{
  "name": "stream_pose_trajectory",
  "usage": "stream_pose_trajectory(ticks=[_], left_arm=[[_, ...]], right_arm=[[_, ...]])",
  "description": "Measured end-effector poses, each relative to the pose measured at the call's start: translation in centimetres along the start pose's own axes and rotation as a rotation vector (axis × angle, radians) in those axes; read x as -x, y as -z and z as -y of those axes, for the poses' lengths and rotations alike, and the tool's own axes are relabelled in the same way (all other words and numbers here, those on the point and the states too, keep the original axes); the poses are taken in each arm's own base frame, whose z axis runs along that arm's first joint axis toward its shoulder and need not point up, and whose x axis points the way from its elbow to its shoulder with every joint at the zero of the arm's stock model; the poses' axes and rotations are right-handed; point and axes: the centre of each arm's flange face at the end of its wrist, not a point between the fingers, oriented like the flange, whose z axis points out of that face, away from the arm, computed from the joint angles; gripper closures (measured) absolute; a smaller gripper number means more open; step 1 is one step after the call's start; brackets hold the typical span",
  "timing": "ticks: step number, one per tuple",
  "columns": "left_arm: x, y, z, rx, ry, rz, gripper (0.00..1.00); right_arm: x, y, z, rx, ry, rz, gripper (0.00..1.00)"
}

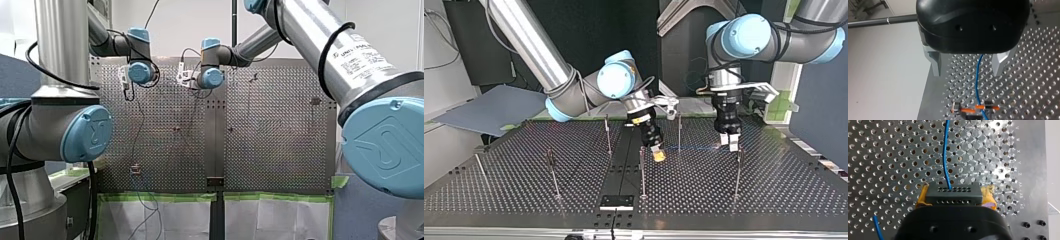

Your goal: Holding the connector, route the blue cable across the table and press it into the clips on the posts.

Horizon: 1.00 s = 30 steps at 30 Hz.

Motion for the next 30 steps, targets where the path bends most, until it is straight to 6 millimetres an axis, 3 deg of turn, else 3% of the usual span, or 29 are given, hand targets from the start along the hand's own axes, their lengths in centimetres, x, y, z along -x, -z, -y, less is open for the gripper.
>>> stream_pose_trajectory(ticks=[10,18,25,30], left_arm=[[-1.6,-2.2,1.3,0.012,-0.08,-0.014,0.0],[-1.3,-3.7,2.3,-0.001,-0.08,0.004,0.0],[-3.3,-5.0,2.8,-0.007,-0.09,-0.035,0.0],[-3.7,-5.2,2.8,-0.005,-0.09,-0.042,0.0]], right_arm=[[0.1,-0.1,-0.5,0.006,0.003,0.001,1.0],[0.1,-0.2,-0.8,0.011,0.005,0.0,1.0],[0.1,-0.2,-0.9,0.011,0.005,0.0,1.0],[0.1,-0.2,-0.9,0.011,0.007,0.001,1.0]])
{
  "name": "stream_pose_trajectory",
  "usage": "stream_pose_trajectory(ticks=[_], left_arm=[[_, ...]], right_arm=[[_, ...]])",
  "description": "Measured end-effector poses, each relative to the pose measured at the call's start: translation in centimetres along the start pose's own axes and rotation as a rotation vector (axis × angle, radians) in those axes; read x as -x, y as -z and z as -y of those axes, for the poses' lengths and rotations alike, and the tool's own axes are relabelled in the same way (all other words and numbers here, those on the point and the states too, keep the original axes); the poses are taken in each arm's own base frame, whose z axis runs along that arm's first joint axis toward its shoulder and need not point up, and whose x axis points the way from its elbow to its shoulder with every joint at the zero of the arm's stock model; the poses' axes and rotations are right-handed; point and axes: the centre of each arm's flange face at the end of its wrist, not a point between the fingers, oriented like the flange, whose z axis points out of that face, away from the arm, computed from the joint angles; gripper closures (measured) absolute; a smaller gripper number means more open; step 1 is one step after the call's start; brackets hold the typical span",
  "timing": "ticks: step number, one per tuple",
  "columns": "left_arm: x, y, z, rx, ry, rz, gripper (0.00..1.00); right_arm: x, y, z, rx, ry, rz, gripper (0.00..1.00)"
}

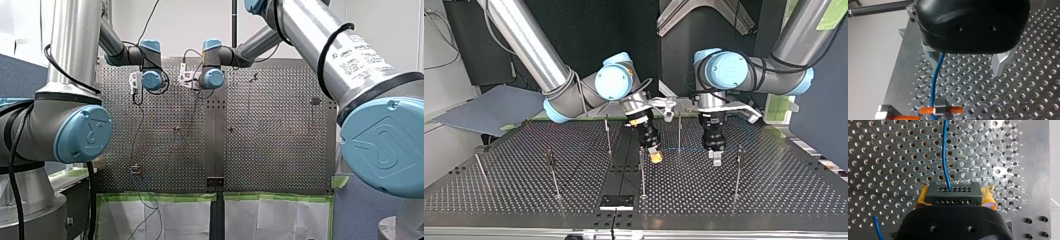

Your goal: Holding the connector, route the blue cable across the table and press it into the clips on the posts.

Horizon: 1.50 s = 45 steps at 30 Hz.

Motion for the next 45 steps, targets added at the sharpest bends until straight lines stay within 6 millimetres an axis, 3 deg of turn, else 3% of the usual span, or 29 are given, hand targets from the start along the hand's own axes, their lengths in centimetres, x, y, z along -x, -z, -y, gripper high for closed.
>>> stream_pose_trajectory(ticks=[4,7,8,9,11,12,14,15,16,27,45], left_arm=[[0.0,0.0,0.0,0.006,0.007,-0.002,0.0],[0.0,0.0,-0.1,0.01,0.015,-0.002,0.11],[0.0,0.0,-0.1,0.011,0.017,-0.003,0.29],[0.0,0.0,-0.1,0.011,0.019,-0.003,0.29],[-0.1,0.0,-0.2,0.012,0.022,-0.003,0.57],[-0.1,-0.1,-0.2,0.012,0.024,-0.003,0.57],[-0.1,-0.1,-0.2,0.014,0.029,-0.003,0.84],[-0.1,-0.1,-0.2,0.014,0.031,-0.004,0.84],[-0.1,-0.1,-0.3,0.014,0.033,-0.005,0.98],[-0.7,0.6,-0.5,0.015,0.035,-0.065,0.98],[-1.3,3.4,-1.2,0.042,0.035,-0.129,0.98]], right_arm=[[0.0,0.0,0.0,0.0,0.001,0.0,1.0],[0.0,0.0,0.0,0.0,0.001,0.0,1.0],[0.0,0.0,0.0,0.0,0.001,0.0,1.0],[0.0,0.0,0.0,0.0,0.001,0.0,1.0],[0.0,0.0,0.0,0.0,0.002,0.0,1.0],[0.0,0.0,0.0,0.0,0.002,0.0,1.0],[0.0,0.0,0.0,0.0,0.002,0.0,1.0],[0.0,0.0,-0.1,0.001,0.002,0.0,1.0],[0.0,0.0,-0.1,0.001,0.002,0.0,1.0],[0.1,0.0,-0.4,0.005,0.003,0.003,1.0],[0.7,0.2,-0.6,0.01,0.005,0.024,1.0]])
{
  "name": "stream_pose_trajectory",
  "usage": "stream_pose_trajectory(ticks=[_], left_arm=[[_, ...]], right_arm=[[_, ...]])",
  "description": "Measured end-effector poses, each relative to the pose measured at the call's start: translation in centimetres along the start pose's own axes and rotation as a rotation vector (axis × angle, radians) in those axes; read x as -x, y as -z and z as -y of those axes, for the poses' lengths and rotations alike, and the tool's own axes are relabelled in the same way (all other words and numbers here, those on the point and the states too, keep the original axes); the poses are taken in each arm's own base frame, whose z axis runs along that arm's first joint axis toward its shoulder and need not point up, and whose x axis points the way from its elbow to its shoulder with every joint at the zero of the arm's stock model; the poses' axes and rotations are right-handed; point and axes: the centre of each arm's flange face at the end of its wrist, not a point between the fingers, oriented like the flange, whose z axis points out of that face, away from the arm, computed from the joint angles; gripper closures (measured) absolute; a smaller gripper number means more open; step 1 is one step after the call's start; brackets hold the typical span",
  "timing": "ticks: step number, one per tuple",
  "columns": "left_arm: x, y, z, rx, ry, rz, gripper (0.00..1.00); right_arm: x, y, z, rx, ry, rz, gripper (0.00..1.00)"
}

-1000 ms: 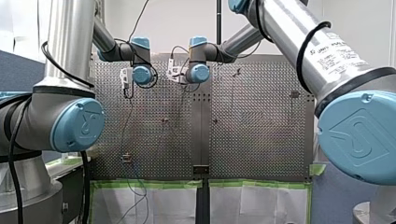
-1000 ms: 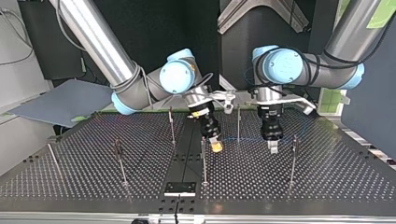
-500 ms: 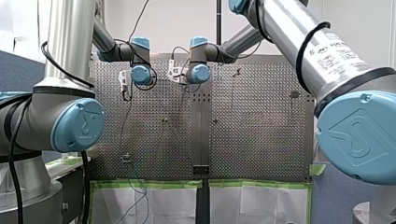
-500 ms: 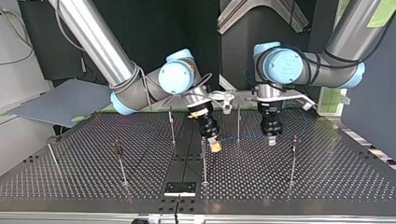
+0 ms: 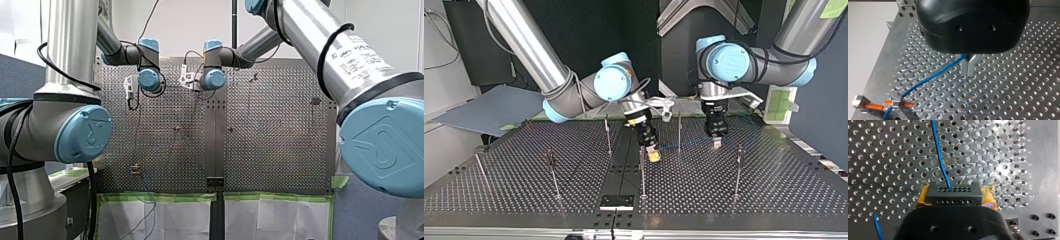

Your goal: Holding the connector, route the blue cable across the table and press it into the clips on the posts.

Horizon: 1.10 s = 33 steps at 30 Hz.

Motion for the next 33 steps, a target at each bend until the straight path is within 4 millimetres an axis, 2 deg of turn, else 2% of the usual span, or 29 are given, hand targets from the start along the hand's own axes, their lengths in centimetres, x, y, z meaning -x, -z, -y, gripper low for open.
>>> stream_pose_trajectory(ticks=[10,21,33], left_arm=[[-3.1,2.0,-0.6,0.005,0.003,-0.065,0.98],[-4.5,3.0,-0.8,0.003,0.002,-0.088,0.98],[-7.6,4.9,-1.2,-0.025,0.02,-0.092,0.98]], right_arm=[[1.4,0.7,0.9,-0.007,0.006,0.029,1.0],[2.8,1.6,1.2,-0.007,0.019,0.086,1.0],[6.4,3.7,1.0,0.015,0.048,0.186,1.0]])
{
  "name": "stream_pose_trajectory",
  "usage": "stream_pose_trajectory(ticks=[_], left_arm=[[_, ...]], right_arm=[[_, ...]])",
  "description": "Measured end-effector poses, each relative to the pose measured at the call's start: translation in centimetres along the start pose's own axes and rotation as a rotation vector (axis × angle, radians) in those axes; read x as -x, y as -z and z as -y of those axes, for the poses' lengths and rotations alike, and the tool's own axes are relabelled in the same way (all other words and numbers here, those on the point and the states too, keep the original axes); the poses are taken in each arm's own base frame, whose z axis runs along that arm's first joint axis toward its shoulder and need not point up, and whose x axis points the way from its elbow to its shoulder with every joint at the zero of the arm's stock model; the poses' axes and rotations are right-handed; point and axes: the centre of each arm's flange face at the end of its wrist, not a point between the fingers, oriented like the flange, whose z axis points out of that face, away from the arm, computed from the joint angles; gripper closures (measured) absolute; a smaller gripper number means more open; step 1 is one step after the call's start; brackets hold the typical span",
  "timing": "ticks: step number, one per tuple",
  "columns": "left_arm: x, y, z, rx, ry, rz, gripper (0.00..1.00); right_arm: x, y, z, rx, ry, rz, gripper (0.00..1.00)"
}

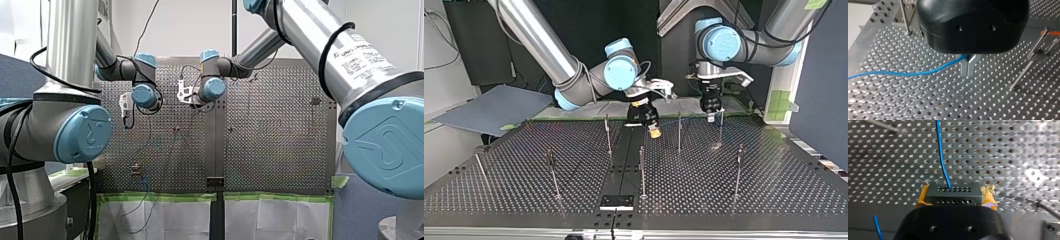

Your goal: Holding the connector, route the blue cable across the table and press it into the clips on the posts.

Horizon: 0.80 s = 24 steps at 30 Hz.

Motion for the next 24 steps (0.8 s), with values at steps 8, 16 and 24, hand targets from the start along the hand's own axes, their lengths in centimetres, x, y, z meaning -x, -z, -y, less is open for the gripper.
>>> stream_pose_trajectory(ticks=[8,16,24], left_arm=[[-3.0,0.0,0.3,-0.04,-0.013,-0.017,0.98],[-5.7,-1.2,0.5,-0.064,-0.004,-0.028,0.98],[-8.4,-1.8,0.5,-0.077,-0.009,-0.067,0.98]], right_arm=[[2.5,0.9,-0.1,0.03,0.008,0.05,1.0],[4.2,1.6,-0.2,0.038,0.011,0.085,1.0],[5.5,1.9,-1.3,0.051,0.009,0.11,1.0]])
